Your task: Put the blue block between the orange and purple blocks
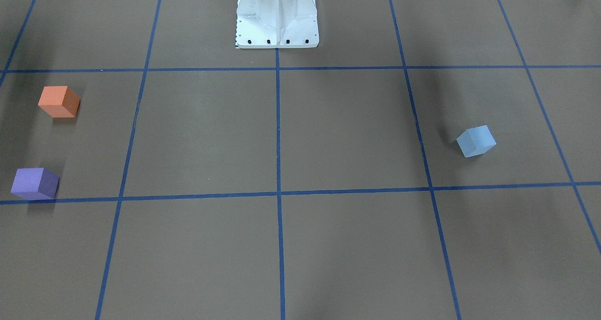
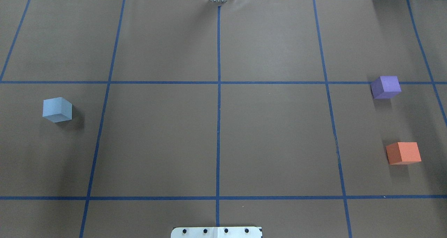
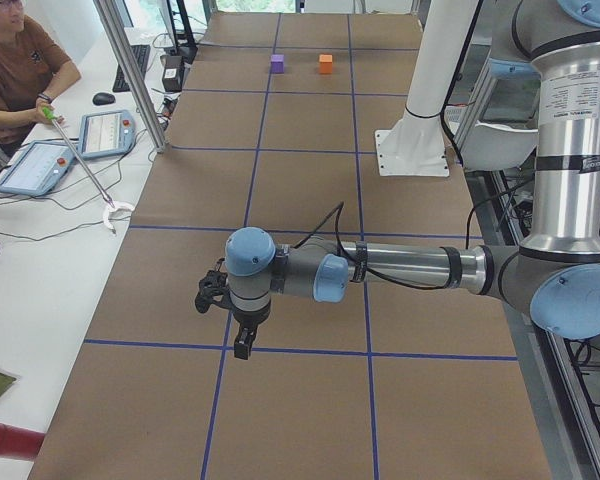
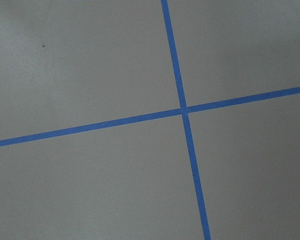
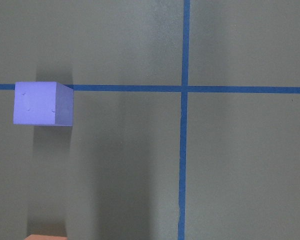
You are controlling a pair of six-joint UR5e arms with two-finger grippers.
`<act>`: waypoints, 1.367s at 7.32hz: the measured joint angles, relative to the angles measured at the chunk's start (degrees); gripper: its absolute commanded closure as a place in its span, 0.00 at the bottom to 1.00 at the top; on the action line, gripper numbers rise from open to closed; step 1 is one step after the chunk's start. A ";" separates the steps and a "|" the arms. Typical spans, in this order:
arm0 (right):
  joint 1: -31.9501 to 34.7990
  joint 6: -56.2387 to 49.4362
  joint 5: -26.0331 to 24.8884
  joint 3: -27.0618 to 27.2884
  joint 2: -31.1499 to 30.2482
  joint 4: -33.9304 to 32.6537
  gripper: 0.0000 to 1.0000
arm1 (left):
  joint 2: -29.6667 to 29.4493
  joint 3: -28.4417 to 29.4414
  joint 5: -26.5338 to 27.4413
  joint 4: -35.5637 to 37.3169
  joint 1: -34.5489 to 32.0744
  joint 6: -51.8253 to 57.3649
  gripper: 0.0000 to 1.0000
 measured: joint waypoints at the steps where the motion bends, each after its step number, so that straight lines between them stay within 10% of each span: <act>1: 0.04 0.02 -0.08 0.15 -0.01 0.02 0.00 | -0.03 -0.04 0.00 0.05 0.00 0.00 0.00; 7: 0.00 0.35 0.44 0.84 0.05 0.11 0.00 | -5.69 -13.54 0.17 13.26 5.20 -5.42 0.00; 10: 0.00 0.36 0.44 0.88 0.34 0.04 0.00 | -6.23 -14.40 -0.46 5.10 16.91 -26.00 0.00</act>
